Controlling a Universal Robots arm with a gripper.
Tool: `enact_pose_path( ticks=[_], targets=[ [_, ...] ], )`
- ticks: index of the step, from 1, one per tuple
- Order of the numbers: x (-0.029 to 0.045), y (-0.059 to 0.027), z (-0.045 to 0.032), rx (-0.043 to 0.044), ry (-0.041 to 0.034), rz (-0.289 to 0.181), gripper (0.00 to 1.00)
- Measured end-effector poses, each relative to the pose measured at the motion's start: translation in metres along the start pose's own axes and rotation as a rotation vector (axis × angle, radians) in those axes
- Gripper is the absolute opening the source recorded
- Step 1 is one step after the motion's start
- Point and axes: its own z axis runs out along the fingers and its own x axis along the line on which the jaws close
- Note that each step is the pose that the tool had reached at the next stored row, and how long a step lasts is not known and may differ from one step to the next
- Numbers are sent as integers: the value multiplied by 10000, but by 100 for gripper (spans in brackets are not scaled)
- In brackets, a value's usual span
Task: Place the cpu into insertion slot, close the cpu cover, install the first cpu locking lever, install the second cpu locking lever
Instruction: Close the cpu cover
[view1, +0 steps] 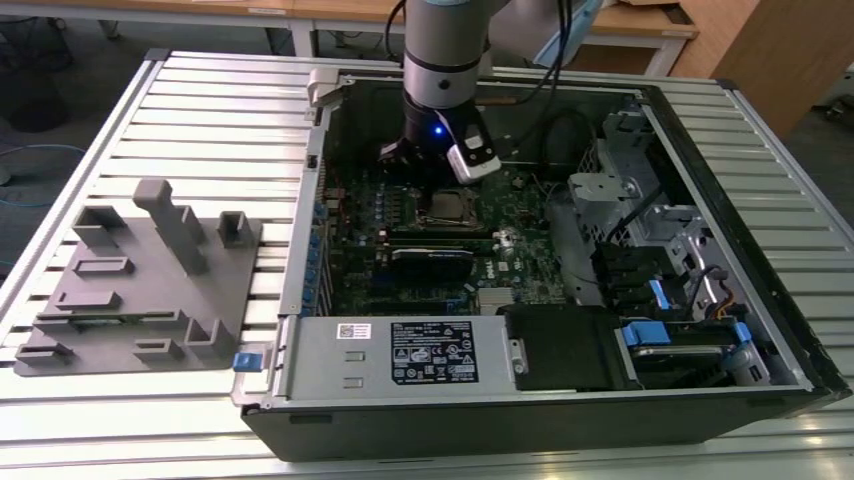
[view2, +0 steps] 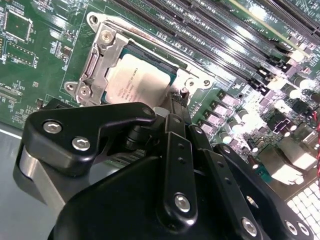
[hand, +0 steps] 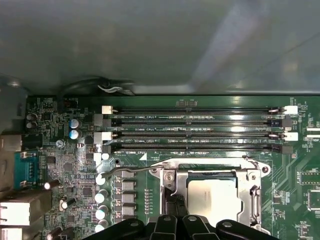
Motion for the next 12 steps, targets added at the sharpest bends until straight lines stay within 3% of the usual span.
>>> enact_pose_path(
  ticks=[12],
  targets=[
    [3,-2,39,5,3,0,11]
  ],
)
